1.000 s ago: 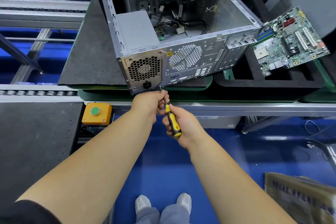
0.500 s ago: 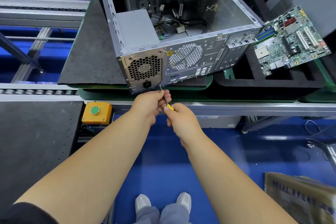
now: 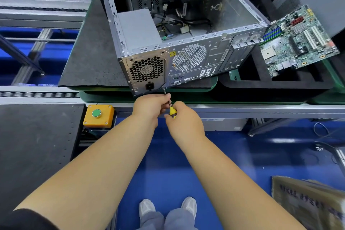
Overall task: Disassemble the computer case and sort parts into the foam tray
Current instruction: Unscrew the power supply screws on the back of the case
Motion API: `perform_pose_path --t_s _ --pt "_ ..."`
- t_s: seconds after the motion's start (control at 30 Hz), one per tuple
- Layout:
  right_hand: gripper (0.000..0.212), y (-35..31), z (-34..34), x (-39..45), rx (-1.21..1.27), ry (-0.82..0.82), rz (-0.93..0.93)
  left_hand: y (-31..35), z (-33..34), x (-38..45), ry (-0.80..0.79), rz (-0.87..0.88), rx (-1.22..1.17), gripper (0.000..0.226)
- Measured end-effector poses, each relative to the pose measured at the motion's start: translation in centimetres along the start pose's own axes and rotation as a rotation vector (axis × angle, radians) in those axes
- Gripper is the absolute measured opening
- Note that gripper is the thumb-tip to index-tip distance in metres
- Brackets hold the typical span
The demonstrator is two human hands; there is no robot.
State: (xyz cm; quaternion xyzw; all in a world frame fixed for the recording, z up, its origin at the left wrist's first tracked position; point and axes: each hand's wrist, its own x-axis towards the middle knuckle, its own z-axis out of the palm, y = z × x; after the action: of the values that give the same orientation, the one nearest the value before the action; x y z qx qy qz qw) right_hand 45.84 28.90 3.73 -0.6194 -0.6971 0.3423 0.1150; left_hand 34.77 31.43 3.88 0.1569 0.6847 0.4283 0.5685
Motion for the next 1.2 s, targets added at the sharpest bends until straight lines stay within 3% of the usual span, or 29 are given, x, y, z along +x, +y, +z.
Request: perform_pose_path --t_s 0.2,0.33,0.67,0.9,1.07,1.2 --pt "0.028 0.7 -1.3 0.4 0.744 -0.338 0.370 0.2 0.0 0.1 -0.024 0.000 0.002 0.024" --pt "0.043 1.3 -1.4 0.0 1.152 -0.503 0.466 0.2 0.0 0.0 -0.024 0.005 -0.024 0.023" --pt "0.040 1.2 -1.1 -0.5 1.498 -0.563 0.528 -0.1 -0.2 -0.2 -0.082 0.046 -0.048 0.023" --pt "0.028 0.9 -0.3 -0.5 1.297 -0.352 0.524 -0.4 -0.4 -0.1 -0.120 0.042 -0.096 0.021" --pt "0.026 0.2 0.4 -0.9 0.755 -0.105 0.363 -0.4 -0.4 -0.1 -0.124 0.010 -0.147 0.022" --pt "0.024 0.2 0.3 -1.2 0.447 -0.015 0.241 0.0 -0.3 0.1 -0.090 -0.031 -0.165 0.017"
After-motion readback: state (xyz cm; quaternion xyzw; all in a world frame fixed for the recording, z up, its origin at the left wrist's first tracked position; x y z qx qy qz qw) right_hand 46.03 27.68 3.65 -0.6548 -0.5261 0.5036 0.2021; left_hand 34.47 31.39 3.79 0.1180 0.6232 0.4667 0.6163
